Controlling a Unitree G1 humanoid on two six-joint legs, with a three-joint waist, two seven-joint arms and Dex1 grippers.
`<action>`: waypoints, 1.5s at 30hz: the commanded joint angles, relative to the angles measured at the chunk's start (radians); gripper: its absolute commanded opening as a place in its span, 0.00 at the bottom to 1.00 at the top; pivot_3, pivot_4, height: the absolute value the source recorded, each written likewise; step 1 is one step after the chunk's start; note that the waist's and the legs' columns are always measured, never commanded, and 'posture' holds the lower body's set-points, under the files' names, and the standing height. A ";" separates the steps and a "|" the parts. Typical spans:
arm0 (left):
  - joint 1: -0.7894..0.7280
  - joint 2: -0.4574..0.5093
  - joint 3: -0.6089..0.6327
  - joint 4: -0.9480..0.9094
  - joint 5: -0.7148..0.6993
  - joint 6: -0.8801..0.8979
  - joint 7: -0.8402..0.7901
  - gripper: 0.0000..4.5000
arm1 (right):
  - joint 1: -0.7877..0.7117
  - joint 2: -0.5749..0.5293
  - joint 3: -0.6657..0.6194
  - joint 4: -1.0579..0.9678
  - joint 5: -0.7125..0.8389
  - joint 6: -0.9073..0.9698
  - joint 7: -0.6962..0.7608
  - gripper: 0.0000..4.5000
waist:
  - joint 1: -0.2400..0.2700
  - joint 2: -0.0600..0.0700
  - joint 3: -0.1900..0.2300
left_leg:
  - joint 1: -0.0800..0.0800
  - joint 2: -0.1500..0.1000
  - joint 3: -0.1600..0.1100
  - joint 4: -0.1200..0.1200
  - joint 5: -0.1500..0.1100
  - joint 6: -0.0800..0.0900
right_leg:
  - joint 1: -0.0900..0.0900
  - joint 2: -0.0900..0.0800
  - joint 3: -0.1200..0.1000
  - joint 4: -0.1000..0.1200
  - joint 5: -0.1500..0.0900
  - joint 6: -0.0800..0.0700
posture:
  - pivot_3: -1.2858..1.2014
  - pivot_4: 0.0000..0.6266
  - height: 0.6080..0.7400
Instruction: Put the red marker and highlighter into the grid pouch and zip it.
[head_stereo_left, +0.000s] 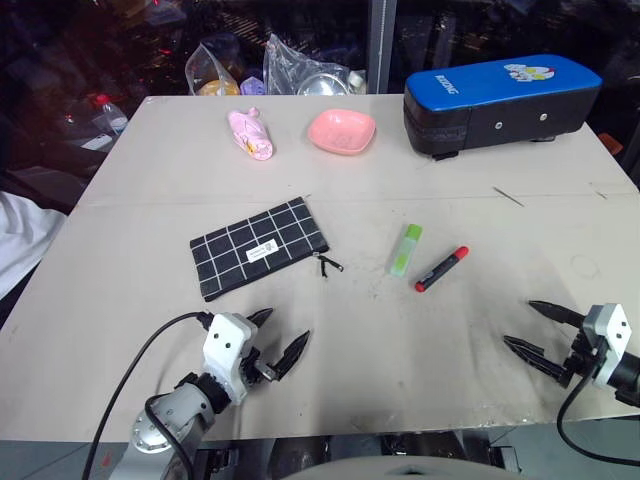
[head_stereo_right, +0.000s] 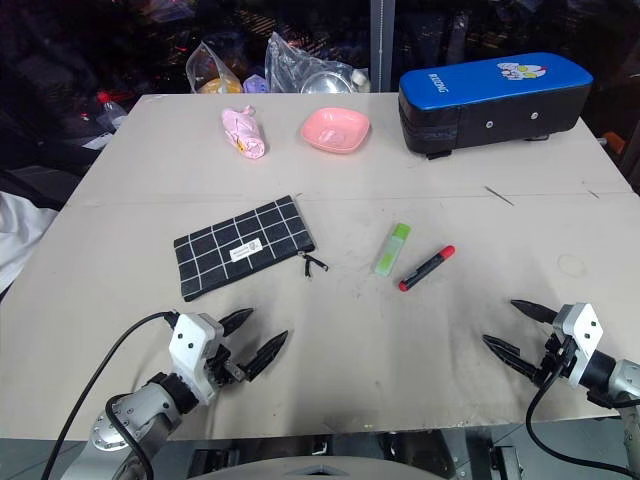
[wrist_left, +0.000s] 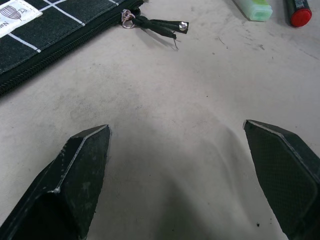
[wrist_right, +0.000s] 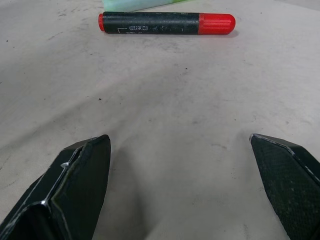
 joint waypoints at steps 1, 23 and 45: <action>0.020 0.012 0.013 -0.040 0.004 -0.035 -0.014 0.97 | -0.032 -0.005 -0.005 0.026 0.014 -0.033 0.032 1.00 | 0.000 0.000 0.000 | 0.000 0.000 0.000 0.000 0.000 0.000 | 0.000 0.000 0.000 0.000 0.000 0.000 | 0.52 0.24 0.99; -0.104 0.267 0.377 0.353 -0.164 -0.284 -0.395 0.97 | -0.167 0.054 0.118 -0.211 0.156 0.090 0.060 1.00 | -0.002 0.000 0.001 | 0.000 0.003 -0.001 0.000 0.000 0.000 | -0.001 0.002 -0.003 0.001 0.000 0.000 | 0.52 0.24 0.99; -0.681 0.491 0.125 1.271 0.368 -1.210 -0.447 0.97 | -0.270 0.042 0.169 -0.320 0.162 0.203 0.000 1.00 | 0.015 -0.001 0.001 | -0.005 0.001 0.004 0.000 0.000 0.000 | -0.007 -0.001 -0.003 0.002 0.001 0.001 | 0.52 0.24 0.99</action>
